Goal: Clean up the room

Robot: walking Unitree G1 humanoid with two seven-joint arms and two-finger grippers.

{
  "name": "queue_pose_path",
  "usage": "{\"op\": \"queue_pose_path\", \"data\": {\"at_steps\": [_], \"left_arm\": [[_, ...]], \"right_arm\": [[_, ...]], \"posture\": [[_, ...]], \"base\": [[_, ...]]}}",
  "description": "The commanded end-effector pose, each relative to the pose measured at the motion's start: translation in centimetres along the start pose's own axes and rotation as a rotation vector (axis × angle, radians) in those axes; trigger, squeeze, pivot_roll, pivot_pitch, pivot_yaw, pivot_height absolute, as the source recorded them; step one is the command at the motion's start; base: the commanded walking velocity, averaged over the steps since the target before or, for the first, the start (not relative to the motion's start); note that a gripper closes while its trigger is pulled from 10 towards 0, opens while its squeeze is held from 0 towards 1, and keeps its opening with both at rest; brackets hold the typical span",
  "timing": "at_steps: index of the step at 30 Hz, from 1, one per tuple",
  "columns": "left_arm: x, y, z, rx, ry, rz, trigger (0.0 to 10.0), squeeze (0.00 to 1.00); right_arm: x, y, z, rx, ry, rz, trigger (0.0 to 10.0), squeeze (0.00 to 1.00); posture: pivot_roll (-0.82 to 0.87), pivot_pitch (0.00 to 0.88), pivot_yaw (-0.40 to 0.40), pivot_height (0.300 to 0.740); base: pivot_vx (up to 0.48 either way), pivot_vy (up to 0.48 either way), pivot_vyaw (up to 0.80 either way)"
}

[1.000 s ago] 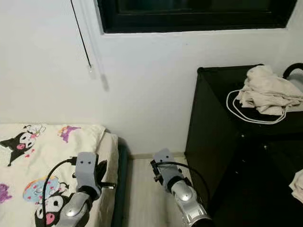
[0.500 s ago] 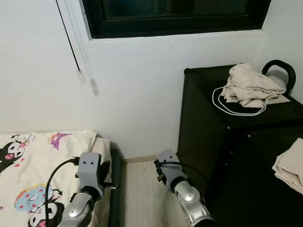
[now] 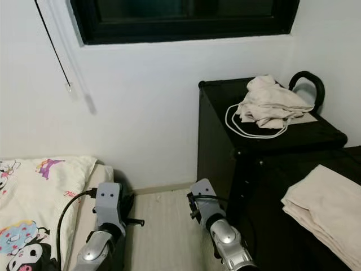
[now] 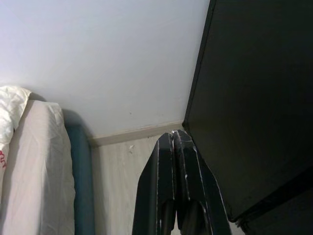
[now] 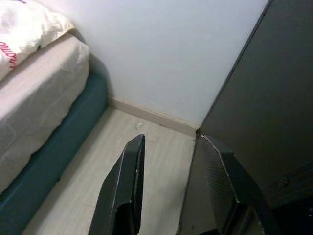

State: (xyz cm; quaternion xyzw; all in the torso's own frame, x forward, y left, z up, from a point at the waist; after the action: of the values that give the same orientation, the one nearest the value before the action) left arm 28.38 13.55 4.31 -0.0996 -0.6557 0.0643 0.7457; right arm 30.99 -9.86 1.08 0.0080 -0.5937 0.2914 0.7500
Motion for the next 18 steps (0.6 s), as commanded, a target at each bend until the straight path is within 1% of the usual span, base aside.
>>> {"op": "queue_pose_path", "data": {"at_steps": [1, 3, 6, 9, 18], "left_arm": [[-0.10, 0.64, 0.13, 0.019, 0.014, -0.008, 10.0, 0.00], [-0.25, 0.58, 0.13, 0.021, 0.024, -0.010, 10.0, 0.00], [-0.42, 0.55, 0.20, 0.021, 0.032, -0.014, 10.0, 0.00], [-0.65, 0.55, 0.42, 0.015, 0.041, -0.026, 10.0, 0.00], [-0.90, 0.57, 0.45, 0.003, 0.056, -0.031, 10.0, 0.00]], "right_arm": [[0.07, 0.24, -0.03, 0.006, 0.000, -0.005, 10.0, 0.00], [0.13, 0.33, -0.07, 0.022, -0.001, 0.023, 10.0, 0.00], [0.11, 0.47, -0.06, 0.033, 0.002, 0.031, 10.0, 0.00], [0.14, 0.70, -0.01, 0.041, -0.002, 0.029, 10.0, 0.00], [0.33, 0.58, -0.14, 0.039, -0.006, 0.025, 10.0, 0.00]], "posture": [[-0.03, 0.000, -0.020, 0.740], [-0.03, 0.000, -0.020, 0.740], [-0.03, 0.000, -0.025, 0.740], [-0.03, 0.000, -0.022, 0.740], [-0.03, 0.000, -0.030, 0.740]], "base": [[0.000, 0.000, 0.00], [0.000, 0.000, 0.00], [0.000, 0.000, 0.48], [0.000, 0.000, 0.80], [0.000, 0.000, 0.80]]}}
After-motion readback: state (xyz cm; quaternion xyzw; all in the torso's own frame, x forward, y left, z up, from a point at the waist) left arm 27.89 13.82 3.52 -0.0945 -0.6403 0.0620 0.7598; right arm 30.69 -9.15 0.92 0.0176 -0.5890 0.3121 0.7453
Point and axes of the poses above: a point about 5 cm out from each wrist's last joint towards the gripper, its own z axis pointing back from the gripper into the wrist, its own x axis along the axis of the wrist's last joint, y = z × x, the point moved 3 cm from there along -z, pointing out of the wrist towards the gripper, and after that the axes turned 10 degrees about z, right-handed, at the moved point
